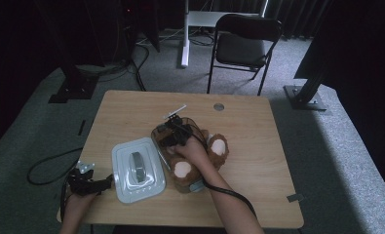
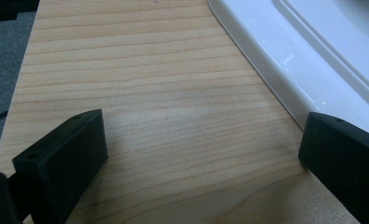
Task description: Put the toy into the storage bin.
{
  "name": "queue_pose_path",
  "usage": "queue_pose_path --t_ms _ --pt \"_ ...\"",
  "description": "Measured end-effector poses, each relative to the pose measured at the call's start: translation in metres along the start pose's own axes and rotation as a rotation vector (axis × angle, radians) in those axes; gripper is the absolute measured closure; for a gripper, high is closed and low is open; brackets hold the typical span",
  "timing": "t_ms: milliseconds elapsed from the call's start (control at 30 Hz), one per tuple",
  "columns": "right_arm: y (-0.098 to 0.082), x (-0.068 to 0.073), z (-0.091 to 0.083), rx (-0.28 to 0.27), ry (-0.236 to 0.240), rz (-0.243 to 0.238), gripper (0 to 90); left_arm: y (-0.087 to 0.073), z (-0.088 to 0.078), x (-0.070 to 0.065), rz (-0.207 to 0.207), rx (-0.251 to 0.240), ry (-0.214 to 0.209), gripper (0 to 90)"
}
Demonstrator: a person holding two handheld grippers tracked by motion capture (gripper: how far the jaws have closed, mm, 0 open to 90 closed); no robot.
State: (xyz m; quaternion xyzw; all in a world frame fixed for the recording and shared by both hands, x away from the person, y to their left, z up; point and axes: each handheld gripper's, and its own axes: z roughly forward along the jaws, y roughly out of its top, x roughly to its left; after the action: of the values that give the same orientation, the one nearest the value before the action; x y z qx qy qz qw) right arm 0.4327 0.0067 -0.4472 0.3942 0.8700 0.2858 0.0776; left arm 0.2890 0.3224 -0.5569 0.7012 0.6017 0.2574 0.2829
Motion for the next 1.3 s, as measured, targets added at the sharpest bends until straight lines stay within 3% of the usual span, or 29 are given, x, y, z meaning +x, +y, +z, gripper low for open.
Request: queue_pose_path --t_ms 67,133,300,467,700,800,1100,1300 --pt "0.001 0.004 0.008 0.043 -0.018 -0.015 23.3 0.0 0.0 0.0 0.0 0.001 0.0 1.7" --pt "0.002 0.005 0.008 0.048 -0.029 -0.015 23.1 0.0 0.0 0.0 0.0 0.0 0.0 1.7" --pt "0.002 0.007 -0.003 0.014 -0.055 -0.027 23.1 0.0 0.0 0.0 0.0 0.0 0.0 1.7" --pt "0.001 0.009 -0.027 -0.048 0.018 -0.024 26.0 0.0 0.0 0.0 0.0 0.0 0.0 1.8" --pt "-0.004 0.012 -0.066 -0.158 0.059 -0.029 25.9 0.0 0.0 0.0 -0.001 -0.001 0.0 1.8" --pt "-0.009 0.011 -0.082 -0.192 0.099 -0.034 25.9 0.0 0.0 0.0 -0.001 -0.002 0.0 1.7" --pt "-0.03 -0.002 -0.119 -0.272 0.106 -0.027 25.9 0.0 0.0 0.0 -0.001 -0.002 0.001 1.7" --pt "-0.046 -0.012 -0.131 -0.293 0.082 -0.013 25.9 0.0 0.0 0.0 0.0 -0.001 0.0 1.8"
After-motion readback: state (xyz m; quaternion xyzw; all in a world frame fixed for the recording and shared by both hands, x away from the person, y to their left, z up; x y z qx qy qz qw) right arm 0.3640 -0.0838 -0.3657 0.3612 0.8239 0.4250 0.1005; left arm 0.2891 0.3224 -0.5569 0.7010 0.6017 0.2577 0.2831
